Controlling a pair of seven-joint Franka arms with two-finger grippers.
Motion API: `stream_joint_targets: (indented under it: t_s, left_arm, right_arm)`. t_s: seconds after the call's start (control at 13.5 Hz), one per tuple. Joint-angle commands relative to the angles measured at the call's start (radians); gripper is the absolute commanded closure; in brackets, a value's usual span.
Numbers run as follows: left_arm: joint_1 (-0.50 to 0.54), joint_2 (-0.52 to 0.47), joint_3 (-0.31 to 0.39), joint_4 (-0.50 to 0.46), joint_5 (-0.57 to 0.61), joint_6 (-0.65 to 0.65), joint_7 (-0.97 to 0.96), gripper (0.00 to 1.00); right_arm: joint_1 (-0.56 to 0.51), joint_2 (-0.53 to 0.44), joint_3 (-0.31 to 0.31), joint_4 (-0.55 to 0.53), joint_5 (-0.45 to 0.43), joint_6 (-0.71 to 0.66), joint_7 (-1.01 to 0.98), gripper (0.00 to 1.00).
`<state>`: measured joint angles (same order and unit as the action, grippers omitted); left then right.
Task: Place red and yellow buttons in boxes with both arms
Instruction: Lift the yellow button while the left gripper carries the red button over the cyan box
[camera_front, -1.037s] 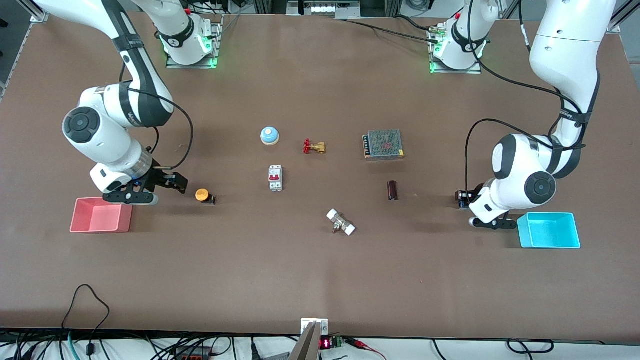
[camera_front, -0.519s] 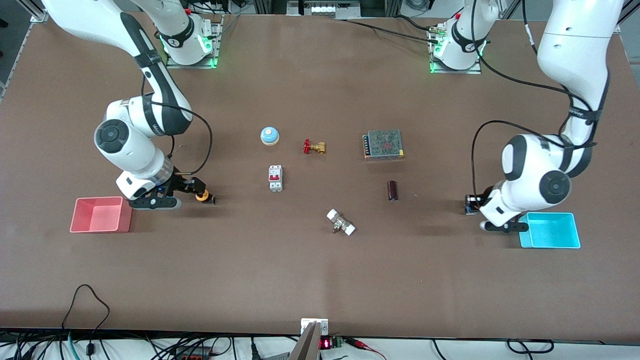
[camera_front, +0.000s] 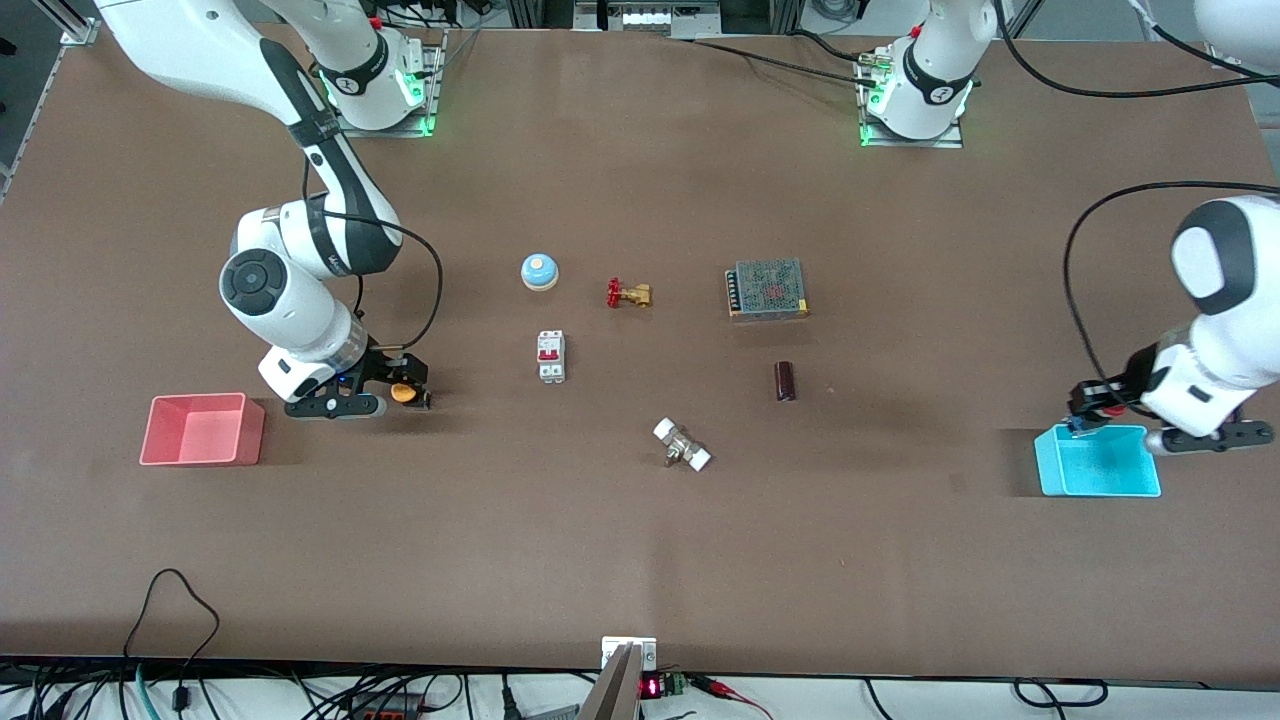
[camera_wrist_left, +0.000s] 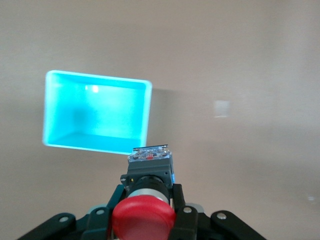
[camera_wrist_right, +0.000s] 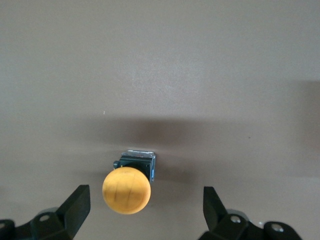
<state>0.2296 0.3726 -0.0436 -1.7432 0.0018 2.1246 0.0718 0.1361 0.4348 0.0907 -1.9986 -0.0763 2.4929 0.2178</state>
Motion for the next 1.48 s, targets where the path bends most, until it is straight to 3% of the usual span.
stream_joint_targets:
  t_s: [0.0, 0.07, 0.15, 0.3, 1.04, 1.41]
  left_arm:
    - [0.069, 0.118, -0.01, 0.102, 0.011, 0.0, 0.1, 0.75]
    - [0.077, 0.15, -0.009, 0.126, 0.011, 0.0, 0.105, 0.75]
    - [0.098, 0.229, -0.01, 0.216, 0.011, 0.0, 0.149, 0.76]
    - [0.111, 0.278, -0.01, 0.281, 0.007, 0.0, 0.196, 0.76]
    - [0.096, 0.361, -0.01, 0.312, 0.004, -0.032, 0.2, 0.76]
    - [0.097, 0.419, -0.01, 0.363, 0.006, -0.025, 0.203, 0.76]
  right_arm:
    - [0.005, 0.036, -0.002, 0.02, -0.042, 0.023, 0.006, 0.0]
    - [0.005, 0.041, 0.0, 0.024, -0.042, 0.026, 0.006, 0.0]
    - [0.013, 0.054, 0.0, 0.046, -0.036, 0.027, 0.012, 0.0]
    - [0.02, 0.064, 0.0, 0.053, -0.031, 0.03, 0.02, 0.0]
    - [0.03, 0.074, 0.001, 0.061, -0.031, 0.02, 0.008, 0.01]
    - [0.028, 0.078, 0.0, 0.044, -0.033, 0.018, 0.003, 0.31]
